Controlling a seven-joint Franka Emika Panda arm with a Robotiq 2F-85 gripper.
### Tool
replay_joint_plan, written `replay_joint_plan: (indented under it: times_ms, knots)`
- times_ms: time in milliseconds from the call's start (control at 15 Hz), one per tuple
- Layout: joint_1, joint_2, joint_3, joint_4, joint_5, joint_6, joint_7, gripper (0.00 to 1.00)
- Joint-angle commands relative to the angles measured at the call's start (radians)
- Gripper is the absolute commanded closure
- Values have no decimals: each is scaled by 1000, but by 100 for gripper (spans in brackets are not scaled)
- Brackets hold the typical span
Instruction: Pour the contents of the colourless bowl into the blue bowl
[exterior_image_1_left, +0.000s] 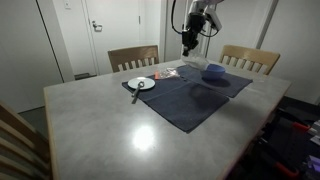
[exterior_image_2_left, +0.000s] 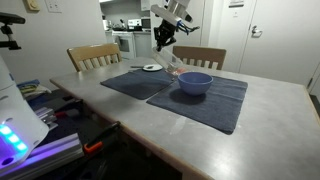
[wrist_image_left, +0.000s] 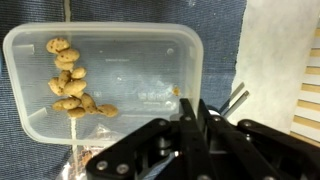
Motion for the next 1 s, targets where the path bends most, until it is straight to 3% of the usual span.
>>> replay_joint_plan:
  times_ms: [0, 933]
  knots:
    - [-39, -7, -2, 11, 62, -29, -50, 98]
    - [-124, -25, -46, 37, 304, -185, -236, 98]
